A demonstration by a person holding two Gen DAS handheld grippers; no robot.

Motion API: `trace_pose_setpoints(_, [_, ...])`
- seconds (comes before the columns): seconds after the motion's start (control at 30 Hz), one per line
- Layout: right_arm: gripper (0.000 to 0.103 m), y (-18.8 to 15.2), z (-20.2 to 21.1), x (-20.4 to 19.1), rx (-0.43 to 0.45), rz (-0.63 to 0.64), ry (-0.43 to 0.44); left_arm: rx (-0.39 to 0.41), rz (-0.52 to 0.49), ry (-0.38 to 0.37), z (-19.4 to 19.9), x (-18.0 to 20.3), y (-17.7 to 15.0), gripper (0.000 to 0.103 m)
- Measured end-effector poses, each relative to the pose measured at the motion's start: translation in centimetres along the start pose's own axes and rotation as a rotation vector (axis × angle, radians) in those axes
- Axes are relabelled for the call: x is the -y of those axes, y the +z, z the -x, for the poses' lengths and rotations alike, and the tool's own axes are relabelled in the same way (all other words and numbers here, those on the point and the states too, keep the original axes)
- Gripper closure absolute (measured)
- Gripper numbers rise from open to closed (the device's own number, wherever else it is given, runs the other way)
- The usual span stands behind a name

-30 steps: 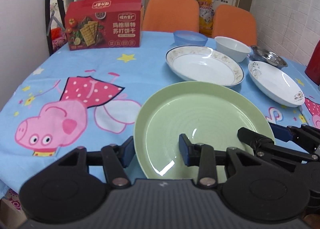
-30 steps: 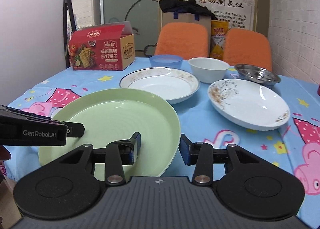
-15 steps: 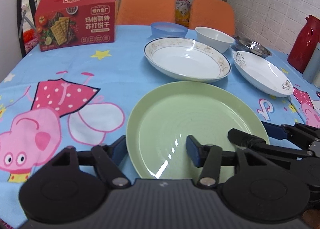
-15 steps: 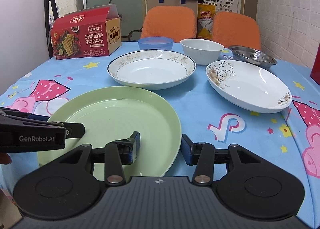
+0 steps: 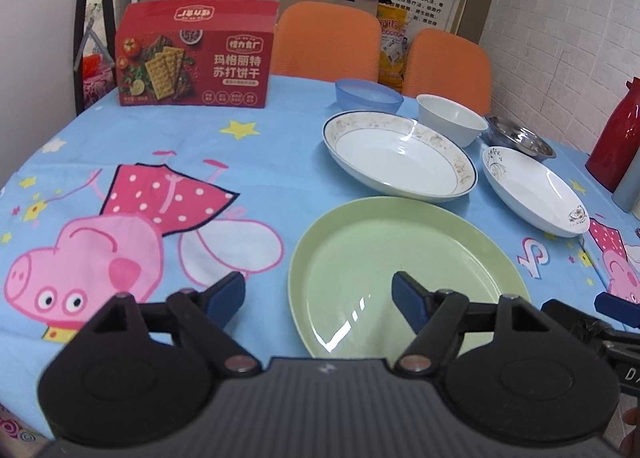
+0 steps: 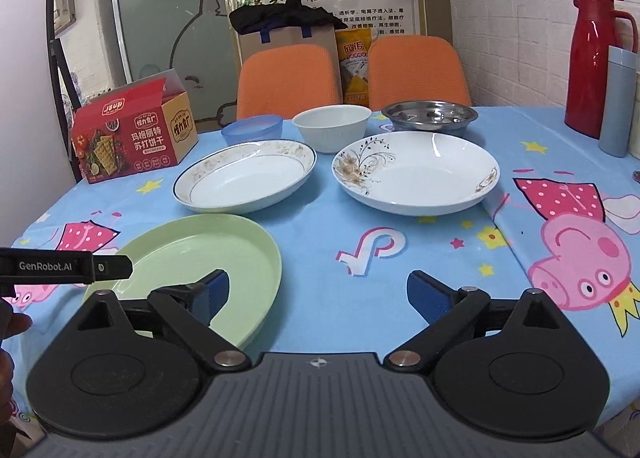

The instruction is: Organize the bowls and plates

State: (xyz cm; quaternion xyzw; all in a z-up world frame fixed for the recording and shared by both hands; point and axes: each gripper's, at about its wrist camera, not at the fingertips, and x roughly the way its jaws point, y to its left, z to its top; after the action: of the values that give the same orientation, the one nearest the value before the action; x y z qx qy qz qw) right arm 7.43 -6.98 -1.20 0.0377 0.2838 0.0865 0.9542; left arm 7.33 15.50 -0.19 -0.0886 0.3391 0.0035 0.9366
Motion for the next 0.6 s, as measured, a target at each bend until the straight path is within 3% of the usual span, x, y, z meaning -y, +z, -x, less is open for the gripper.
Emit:
trace_pose_setpoints(0.4, [0.0,0.9,1.2,0.2,0.035,0.066,0.149,0.058,0.023,0.101,3.5,1.2,-0.6,0.028])
trace_pose_setpoints(0.6, [0.0,8.1,-3.1,0.0,0.135,0.15,0.256,0.056,0.012,0.099,-0.3,0.4,4.2,0.028])
